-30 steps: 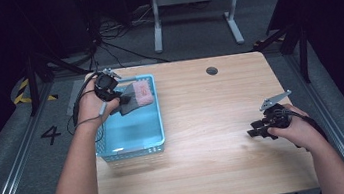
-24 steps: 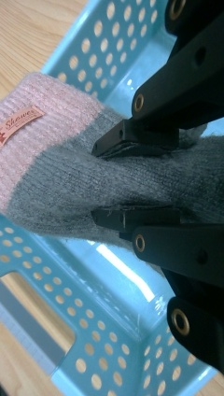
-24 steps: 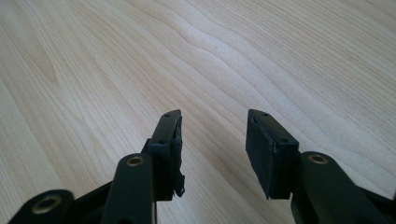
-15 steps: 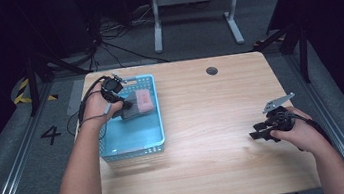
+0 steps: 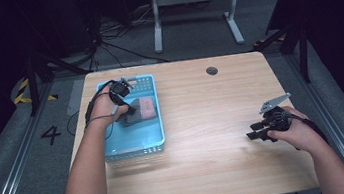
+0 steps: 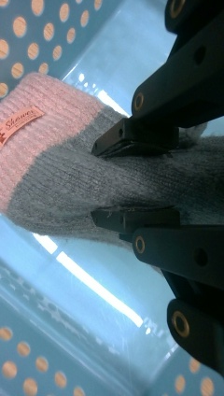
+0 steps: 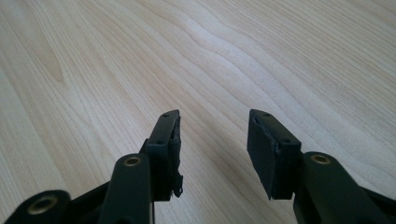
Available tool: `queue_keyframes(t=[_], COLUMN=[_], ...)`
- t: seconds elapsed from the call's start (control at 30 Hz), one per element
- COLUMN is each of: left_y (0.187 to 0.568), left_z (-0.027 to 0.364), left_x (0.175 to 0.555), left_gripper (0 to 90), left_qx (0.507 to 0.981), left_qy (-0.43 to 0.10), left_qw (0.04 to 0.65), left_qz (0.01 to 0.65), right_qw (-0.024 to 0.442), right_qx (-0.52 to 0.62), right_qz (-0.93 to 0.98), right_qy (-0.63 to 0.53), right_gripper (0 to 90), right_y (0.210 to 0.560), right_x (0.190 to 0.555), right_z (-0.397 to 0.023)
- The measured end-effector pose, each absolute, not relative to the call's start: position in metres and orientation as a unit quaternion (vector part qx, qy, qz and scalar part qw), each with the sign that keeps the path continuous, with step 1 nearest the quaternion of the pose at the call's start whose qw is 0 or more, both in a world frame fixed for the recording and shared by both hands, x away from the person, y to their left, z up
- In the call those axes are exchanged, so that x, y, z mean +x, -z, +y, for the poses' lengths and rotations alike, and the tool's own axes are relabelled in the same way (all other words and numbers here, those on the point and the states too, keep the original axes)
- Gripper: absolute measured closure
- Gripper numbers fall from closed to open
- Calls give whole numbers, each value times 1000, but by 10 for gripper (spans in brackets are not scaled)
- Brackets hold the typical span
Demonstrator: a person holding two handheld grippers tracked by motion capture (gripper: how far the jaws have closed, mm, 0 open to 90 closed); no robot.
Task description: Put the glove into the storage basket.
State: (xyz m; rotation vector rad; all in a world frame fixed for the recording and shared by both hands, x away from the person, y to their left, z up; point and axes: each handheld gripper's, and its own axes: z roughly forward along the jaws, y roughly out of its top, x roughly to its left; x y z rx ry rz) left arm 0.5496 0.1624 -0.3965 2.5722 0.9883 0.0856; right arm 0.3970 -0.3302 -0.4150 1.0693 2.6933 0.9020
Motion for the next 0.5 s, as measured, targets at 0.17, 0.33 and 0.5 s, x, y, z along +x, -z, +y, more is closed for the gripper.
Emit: queue_keyframes(t=[0.17,0.33,0.5], left_y=[406,411,415], left_z=[160,160,160], left_x=[553,558,559], left_gripper=[679,674,658], left_qx=[917,919,919], left_qy=[-25,-28,-23], left_qw=[186,187,184], left_qz=[352,346,348], right_qw=[56,56,58], right_qx=[350,352,351], right_qz=[886,885,885], right_qy=[-299,-298,-299], right_gripper=[552,552,551], right_y=[414,415,415], right_x=[397,397,399], right_z=[-331,-333,-334])
